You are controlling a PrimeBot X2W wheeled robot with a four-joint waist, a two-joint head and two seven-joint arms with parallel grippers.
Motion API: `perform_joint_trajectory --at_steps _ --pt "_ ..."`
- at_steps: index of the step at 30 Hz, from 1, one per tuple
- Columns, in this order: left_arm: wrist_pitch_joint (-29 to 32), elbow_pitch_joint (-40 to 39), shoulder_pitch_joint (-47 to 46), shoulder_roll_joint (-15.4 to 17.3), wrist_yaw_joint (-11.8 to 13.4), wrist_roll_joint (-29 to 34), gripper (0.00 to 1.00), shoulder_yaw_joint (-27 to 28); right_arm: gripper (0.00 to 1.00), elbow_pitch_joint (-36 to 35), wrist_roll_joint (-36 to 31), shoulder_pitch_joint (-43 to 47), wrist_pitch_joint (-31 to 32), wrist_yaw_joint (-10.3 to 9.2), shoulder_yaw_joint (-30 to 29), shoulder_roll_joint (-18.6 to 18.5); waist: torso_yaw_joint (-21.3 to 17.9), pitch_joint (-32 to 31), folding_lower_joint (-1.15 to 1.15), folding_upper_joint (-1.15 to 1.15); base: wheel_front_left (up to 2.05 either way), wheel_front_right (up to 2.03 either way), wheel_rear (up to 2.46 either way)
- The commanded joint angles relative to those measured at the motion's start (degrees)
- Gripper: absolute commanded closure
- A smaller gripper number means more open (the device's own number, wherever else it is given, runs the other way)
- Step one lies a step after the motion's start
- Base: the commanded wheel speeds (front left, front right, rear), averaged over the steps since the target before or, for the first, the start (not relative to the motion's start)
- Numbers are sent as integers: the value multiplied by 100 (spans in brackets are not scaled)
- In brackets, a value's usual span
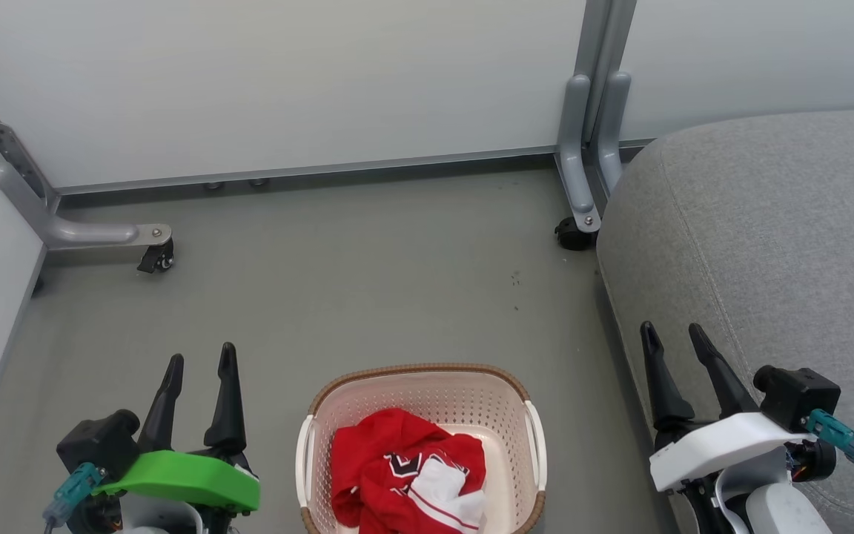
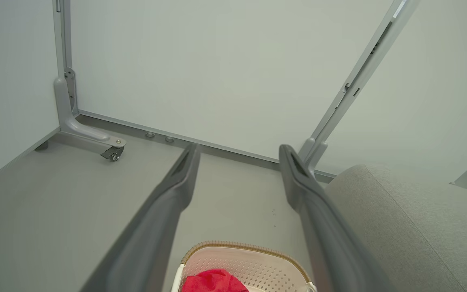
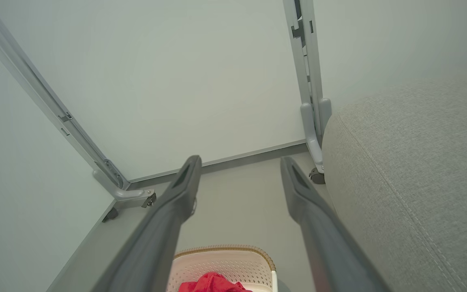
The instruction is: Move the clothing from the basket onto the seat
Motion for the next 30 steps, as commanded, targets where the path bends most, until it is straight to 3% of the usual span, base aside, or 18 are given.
perform_joint_trajectory --at_steps 1,30 --pt "-57 -5 22 14 -22 179 0 -18 0 -22 -150 12 -46 3 19 7 -1 1 0 0 0 0 0" --pt "-394 314 69 -16 40 1427 0 -19 0 -23 -1203 170 -266 3 -22 94 -45 57 0 0 0 0 0"
